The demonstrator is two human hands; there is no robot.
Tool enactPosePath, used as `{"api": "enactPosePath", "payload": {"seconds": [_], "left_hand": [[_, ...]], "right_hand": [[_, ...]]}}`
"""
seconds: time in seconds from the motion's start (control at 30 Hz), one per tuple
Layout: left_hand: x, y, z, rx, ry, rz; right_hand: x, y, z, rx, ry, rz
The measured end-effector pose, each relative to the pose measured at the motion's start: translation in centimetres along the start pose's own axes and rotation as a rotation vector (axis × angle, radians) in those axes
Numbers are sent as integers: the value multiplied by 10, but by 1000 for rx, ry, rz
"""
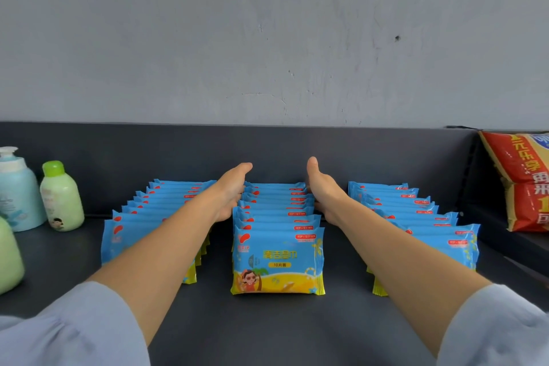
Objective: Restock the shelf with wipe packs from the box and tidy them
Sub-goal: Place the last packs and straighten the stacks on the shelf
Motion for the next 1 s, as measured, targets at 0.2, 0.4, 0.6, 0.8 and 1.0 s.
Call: {"api": "enactPosePath", "payload": {"seconds": [0.2,0.4,0.6,0.8,1.0], "left_hand": [[-2,5,5,57,-9,27],[-7,13,4,124,-3,16],[-30,1,-5,68,6,-22],[-31,7,-14,-39,-3,-44],[-53,-2,-13,0,5,-42]], "right_hand": [[-6,4,-2,-27,-5,-3],[-20,10,1,-40,-42,-33],[-35,-1,-3,62,-66,-80],[-52,3,-2,131,-29,-101],[-65,3,-11,154,-88,-74]]}}
Point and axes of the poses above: each hand's wrist, its own x-axis towards the middle knuckle, its own y-axis out of the back of the hand, z = x × y, the point moved 6 cm from there along x, towards the middle knuckle, and after that the axes turned 13 degrees about y, right-handed, at the moved point
